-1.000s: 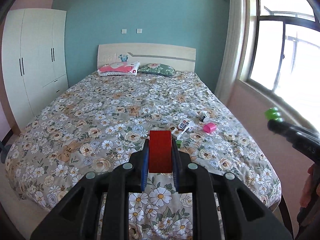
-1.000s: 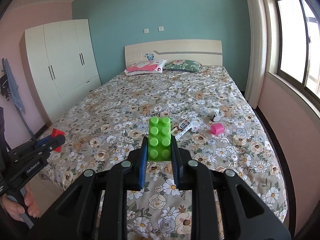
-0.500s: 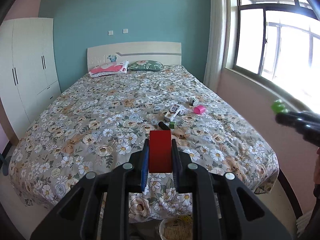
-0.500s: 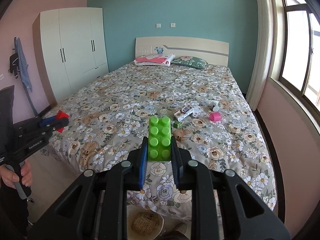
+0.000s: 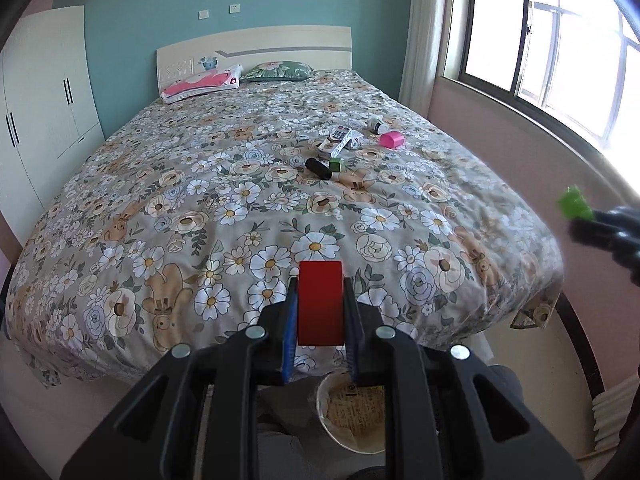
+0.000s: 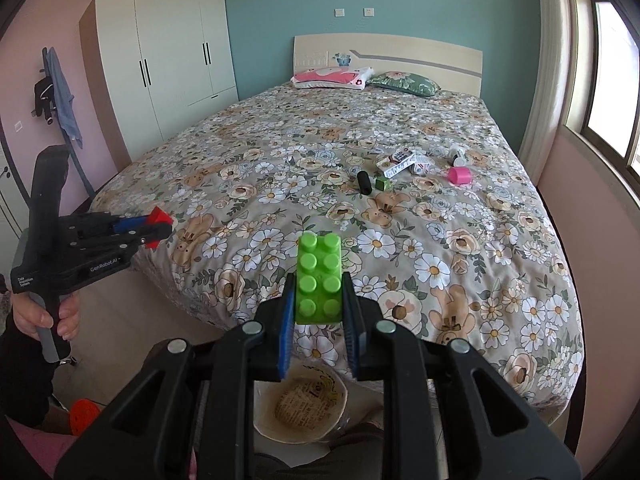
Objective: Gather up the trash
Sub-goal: 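Carry the red block and green Lego brick with both tools over the bin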
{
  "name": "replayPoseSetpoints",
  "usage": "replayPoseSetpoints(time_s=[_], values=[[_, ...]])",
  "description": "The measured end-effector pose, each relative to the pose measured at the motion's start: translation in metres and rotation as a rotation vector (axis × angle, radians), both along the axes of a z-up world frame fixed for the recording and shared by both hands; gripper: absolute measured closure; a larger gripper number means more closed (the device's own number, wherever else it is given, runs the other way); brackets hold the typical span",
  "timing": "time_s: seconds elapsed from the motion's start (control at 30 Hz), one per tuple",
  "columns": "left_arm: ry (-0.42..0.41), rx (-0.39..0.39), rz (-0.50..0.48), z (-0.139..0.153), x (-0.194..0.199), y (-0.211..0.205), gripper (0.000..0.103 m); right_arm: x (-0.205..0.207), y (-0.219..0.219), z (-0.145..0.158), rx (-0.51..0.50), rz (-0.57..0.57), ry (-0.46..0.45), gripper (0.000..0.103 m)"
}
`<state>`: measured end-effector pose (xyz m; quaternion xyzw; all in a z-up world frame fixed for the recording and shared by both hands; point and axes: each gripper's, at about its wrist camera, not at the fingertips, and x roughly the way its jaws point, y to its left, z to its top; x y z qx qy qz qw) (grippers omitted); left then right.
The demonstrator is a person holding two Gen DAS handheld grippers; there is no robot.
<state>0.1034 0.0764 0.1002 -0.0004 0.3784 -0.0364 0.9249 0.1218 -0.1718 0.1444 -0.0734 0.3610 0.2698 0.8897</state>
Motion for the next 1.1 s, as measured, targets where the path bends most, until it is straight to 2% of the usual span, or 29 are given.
replayPoseSetpoints(time_s=[0.2, 0.67, 0.93, 1.1], values=[[0.107, 0.009, -0.044, -0.051, -0.002, -0.014, 0.081, -0.006, 0.013, -0.044, -0.029, 0.035, 0.071, 0.080], [0.361, 0.010, -0.101, -0.171, 0.008, -0.041, 0.081, -0.002, 0.031, -0.167, -0.083, 0.070, 0.333, 0.080], [0.504, -0.022, -0.108, -0.240, 0.015, -0.047, 0.081, 0.004, 0.037, -0.237, -0.103, 0.068, 0.480, 0.080], [0.579, -0.043, -0.118, -0.283, 0.019, -0.052, 0.081, 0.004, 0.044, -0.279, -0.138, 0.071, 0.541, 0.080]])
